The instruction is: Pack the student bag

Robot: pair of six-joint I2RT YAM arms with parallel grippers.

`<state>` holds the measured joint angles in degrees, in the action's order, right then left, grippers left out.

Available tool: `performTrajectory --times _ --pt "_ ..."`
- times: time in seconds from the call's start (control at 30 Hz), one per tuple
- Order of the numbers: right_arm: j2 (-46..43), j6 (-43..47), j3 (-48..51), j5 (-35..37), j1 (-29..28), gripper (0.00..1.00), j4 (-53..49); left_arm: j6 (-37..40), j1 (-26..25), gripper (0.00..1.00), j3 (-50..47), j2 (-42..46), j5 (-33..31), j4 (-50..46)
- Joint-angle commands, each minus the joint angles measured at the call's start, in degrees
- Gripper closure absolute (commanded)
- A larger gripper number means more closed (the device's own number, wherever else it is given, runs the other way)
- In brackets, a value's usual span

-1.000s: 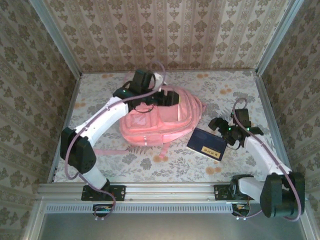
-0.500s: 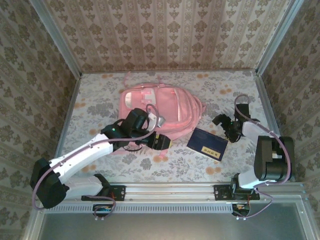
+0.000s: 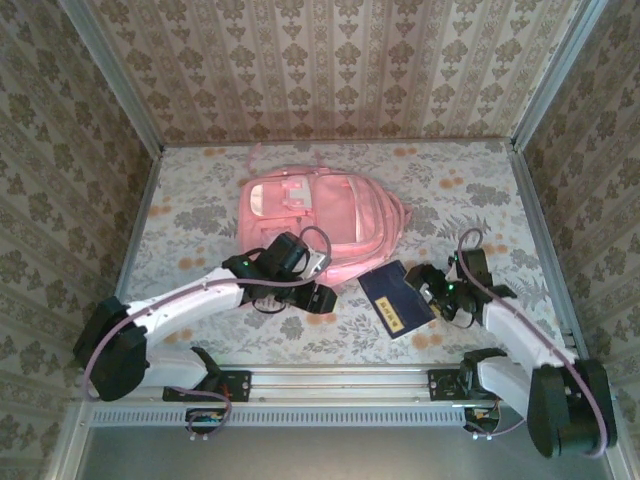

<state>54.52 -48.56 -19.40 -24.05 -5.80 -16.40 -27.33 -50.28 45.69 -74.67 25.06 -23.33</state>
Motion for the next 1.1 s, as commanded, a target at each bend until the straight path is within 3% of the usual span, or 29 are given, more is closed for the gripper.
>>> performTrajectory --times 0.0,0.13,0.27,0.43,0.6,0.63,0.77,0.87,1.07 --pt "-7.33 -5.55 4.88 -6.38 -3.23 0.08 2.33 -1.44 -0.47 0.42 -2.03 -2.45 1.31 4.14" --pt "-11.97 -3.74 6.46 -8.46 -5.05 0.12 1.32 -5.9 -0.35 0.35 -2.81 -5.88 5.07 11.43" --pt "-10.43 -4.76 8.7 -12.36 -6.18 0.16 6.62 -9.87 -0.26 0.31 -0.91 -12.44 9.61 16.73" --pt "-7.99 -3.61 7.62 -12.79 -10.64 0.2 8.87 -14.06 -0.02 0.3 0.04 -18.81 14.14 21.12" --pt "-6.94 -2.77 6.93 -13.6 -13.37 0.23 10.11 -15.96 0.55 0.3 0.52 -22.02 13.84 23.0" --pt "-7.12 -1.34 5.8 -12.68 -13.45 0.25 7.84 -16.18 0.59 0.3 0.72 -22.6 13.67 23.04" --pt "-12.45 5.2 -0.88 2.55 -13.22 0.24 -9.38 -16.3 0.61 0.3 1.41 -23.63 13.31 22.6" --pt "-10.69 8.36 -3.8 8.54 -12.88 0.21 -12.77 -16.17 0.59 0.3 1.59 -23.58 12.65 22.28" --pt "3.46 10.28 -6.62 8.98 -12.04 0.18 -9.2 -16.79 0.59 0.28 2.98 -26.4 14.02 24.01"
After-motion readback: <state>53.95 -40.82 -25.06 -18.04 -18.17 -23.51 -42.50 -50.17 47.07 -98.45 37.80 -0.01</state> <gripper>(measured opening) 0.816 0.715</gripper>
